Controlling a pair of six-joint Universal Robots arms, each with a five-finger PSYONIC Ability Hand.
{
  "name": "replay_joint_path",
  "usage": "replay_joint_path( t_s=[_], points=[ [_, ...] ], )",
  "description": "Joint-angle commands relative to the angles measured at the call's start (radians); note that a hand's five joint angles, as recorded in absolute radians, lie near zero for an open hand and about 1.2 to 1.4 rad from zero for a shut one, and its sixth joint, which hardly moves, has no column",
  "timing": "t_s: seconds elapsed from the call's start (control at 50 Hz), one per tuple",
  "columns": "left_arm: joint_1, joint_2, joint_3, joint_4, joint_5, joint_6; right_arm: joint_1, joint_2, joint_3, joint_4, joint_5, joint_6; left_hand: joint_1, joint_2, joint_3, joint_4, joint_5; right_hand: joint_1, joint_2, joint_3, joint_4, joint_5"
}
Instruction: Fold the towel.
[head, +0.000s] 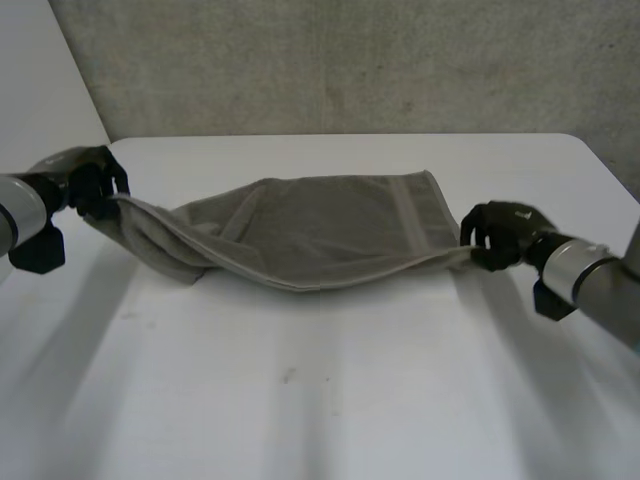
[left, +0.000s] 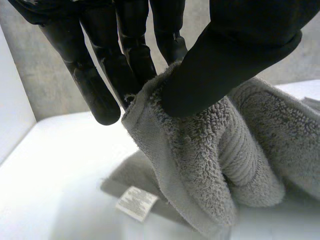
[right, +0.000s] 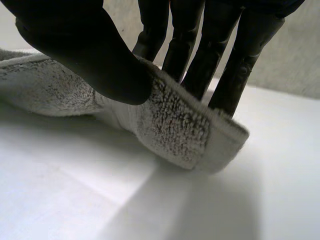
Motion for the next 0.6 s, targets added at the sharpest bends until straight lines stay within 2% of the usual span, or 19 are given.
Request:
replay_joint_path(
  t_s=[0.02, 0.1, 0.12, 0.16, 0.22, 0.34, 0.42, 0.54, 0.6],
  points=[
    [0.000, 0.054, -0.124, -0.010, 0.005, 0.148, -0.030, -0.097, -0.069, 0.206, -0.010, -0.273, 0.224, 0.180, 0.181, 0.179, 0.191, 0.011, 0.183, 0.182, 0.181, 0.188],
    [-0.001, 0.129, -0.228, -0.046, 0.005, 0.312, -0.061, -0.168, -0.081, 0.328, 0.008, -0.496, 0.224, 0.180, 0.181, 0.179, 0.191, 0.011, 0.183, 0.182, 0.181, 0.188],
    [-0.001, 0.130, -0.228, -0.047, 0.005, 0.312, -0.061, -0.168, -0.081, 0.329, 0.008, -0.497, 0.224, 0.180, 0.181, 0.179, 0.191, 0.011, 0.183, 0.182, 0.181, 0.188],
    [-0.010, 0.192, -0.300, -0.076, 0.008, 0.386, -0.061, -0.227, -0.083, 0.393, 0.019, -0.561, 0.224, 0.180, 0.181, 0.179, 0.191, 0.011, 0.183, 0.182, 0.181, 0.188],
    [-0.013, 0.225, -0.337, -0.085, 0.015, 0.414, -0.063, -0.254, -0.081, 0.422, 0.025, -0.572, 0.224, 0.180, 0.181, 0.179, 0.191, 0.011, 0.183, 0.182, 0.181, 0.188],
    [-0.016, 0.386, -0.466, -0.091, 0.058, 0.496, -0.078, -0.378, -0.063, 0.508, 0.021, -0.589, 0.224, 0.180, 0.181, 0.179, 0.191, 0.011, 0.183, 0.182, 0.181, 0.188],
    [-0.013, 0.477, -0.521, -0.097, 0.066, 0.586, -0.131, -0.439, -0.034, 0.556, 0.024, -0.678, 0.224, 0.180, 0.181, 0.179, 0.191, 0.011, 0.183, 0.182, 0.181, 0.188],
    [-0.010, 0.516, -0.554, -0.132, 0.066, 0.715, -0.185, -0.473, -0.001, 0.660, 0.016, -0.820, 0.224, 0.180, 0.181, 0.179, 0.191, 0.011, 0.183, 0.182, 0.181, 0.188],
    [-0.012, 0.507, -0.555, -0.137, 0.069, 0.736, -0.187, -0.472, 0.006, 0.668, 0.008, -0.840, 0.224, 0.180, 0.181, 0.179, 0.191, 0.011, 0.183, 0.182, 0.181, 0.188]
  ],
)
